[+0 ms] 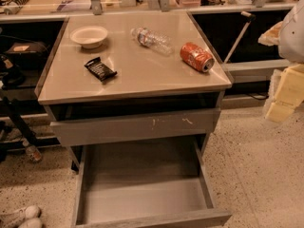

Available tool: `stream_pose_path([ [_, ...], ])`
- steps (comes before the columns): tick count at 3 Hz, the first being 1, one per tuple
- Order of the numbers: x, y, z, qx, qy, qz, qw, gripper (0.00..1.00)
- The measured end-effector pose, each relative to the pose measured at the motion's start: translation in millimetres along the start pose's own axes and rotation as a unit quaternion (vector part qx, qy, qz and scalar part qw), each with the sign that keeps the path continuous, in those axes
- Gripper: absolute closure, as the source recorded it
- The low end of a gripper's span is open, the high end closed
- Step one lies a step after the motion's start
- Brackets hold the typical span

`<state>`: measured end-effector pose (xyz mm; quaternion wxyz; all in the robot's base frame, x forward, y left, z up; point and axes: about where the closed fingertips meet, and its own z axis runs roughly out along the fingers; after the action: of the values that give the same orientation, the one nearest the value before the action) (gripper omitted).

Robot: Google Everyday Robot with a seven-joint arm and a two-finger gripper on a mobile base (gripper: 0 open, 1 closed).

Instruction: Place rxbar chocolate into middle drawer

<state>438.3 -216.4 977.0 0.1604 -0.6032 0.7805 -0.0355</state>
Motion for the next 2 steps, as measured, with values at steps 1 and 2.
stream_pose_path([
  [1,0,0,0,0.0,0.0,0.0,1.0,0.0],
  [2,-20,-28,21,-0.014,0.009,0.011,0.9998,0.0],
])
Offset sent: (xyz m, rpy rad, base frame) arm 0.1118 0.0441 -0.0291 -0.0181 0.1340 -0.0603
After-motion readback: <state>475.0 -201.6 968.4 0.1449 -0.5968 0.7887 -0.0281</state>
